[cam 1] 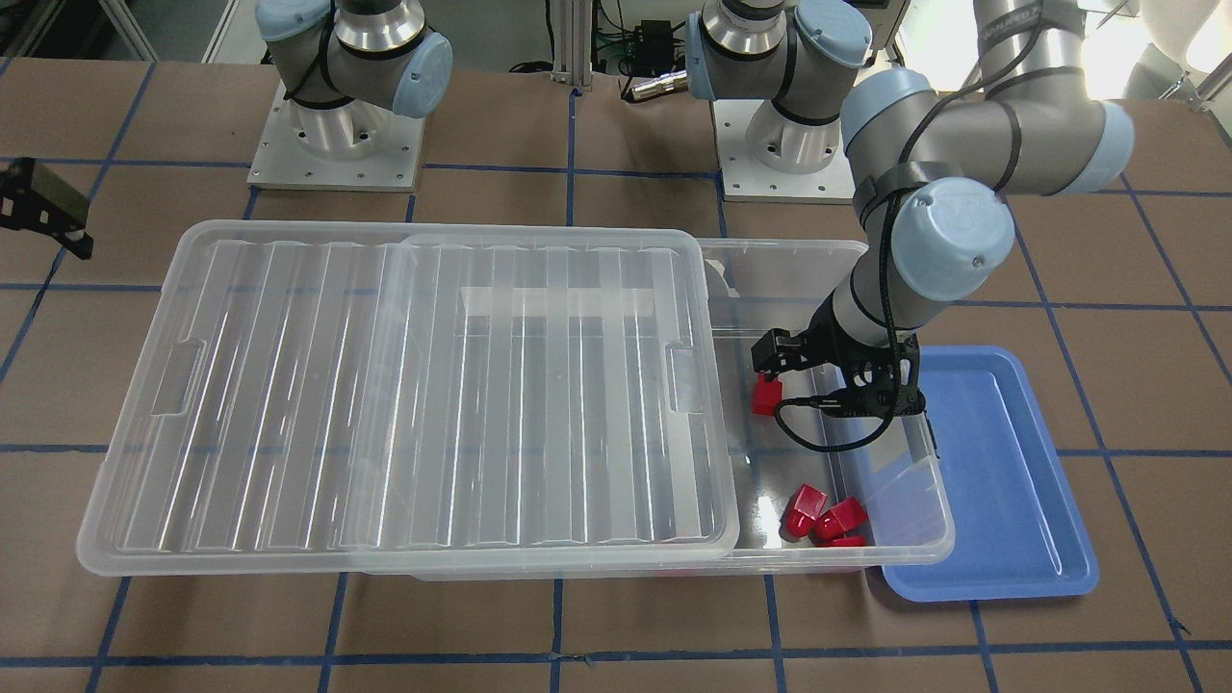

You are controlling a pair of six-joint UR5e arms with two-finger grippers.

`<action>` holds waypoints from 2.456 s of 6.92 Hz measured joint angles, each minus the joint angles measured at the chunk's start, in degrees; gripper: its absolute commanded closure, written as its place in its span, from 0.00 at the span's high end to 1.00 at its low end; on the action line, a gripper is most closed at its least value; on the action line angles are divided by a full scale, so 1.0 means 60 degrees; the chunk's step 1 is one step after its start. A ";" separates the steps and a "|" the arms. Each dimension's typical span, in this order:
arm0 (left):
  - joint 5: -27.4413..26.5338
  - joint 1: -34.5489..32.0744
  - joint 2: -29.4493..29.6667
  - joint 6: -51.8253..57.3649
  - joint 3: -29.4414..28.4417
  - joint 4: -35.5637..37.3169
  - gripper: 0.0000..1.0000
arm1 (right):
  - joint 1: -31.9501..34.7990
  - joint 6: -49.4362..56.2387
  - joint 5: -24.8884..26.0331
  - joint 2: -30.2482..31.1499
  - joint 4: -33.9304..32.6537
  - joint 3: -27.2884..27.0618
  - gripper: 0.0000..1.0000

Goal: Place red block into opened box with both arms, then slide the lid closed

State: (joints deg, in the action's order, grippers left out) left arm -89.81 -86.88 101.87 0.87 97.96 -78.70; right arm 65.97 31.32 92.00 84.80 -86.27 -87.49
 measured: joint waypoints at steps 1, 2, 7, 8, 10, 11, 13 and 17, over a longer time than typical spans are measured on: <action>-0.0012 -0.0146 -0.0342 -0.0005 -0.0680 -0.0757 1.00 | -0.0154 0.0015 0.0007 -0.0301 -0.0649 -0.0404 0.96; -0.0037 -0.0411 -0.0723 0.0005 -0.1174 -0.1115 1.00 | -0.0236 0.0020 0.0010 -0.0516 -0.1449 -0.0874 1.00; -0.0428 -0.0758 -0.1946 0.0064 -0.1674 -0.1187 1.00 | -0.0096 -0.0087 -0.0126 -0.0700 -0.2659 -0.1841 1.00; -0.0399 -0.0748 -0.1980 0.0064 -0.1633 -0.1179 1.00 | 0.0161 -0.0147 -0.0161 -0.0694 -0.2780 -0.1933 1.00; -0.0374 -0.0770 -0.1972 0.0030 -0.1603 -0.1148 1.00 | 0.0974 -0.0885 -0.0172 -0.0677 -0.3101 -0.2065 1.00; -0.0371 -0.0782 -0.1979 0.0030 -0.1600 -0.1137 1.00 | 0.1420 -0.1466 -0.0177 -0.0664 -0.3147 -0.2086 1.00; -0.0370 -0.0795 -0.1994 0.0018 -0.1603 -0.1131 1.00 | 0.2474 -0.2791 -0.0157 -0.0631 -0.3292 -0.2098 1.00; -0.0369 -0.0810 -0.2006 0.0017 -0.1605 -0.1129 1.00 | 0.3680 -0.3916 -0.0022 -0.0713 -0.3932 -0.1977 1.00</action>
State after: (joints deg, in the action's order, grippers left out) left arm -92.02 -91.74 89.84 0.98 88.33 -85.47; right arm 88.05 7.83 91.87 80.53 -109.86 -99.35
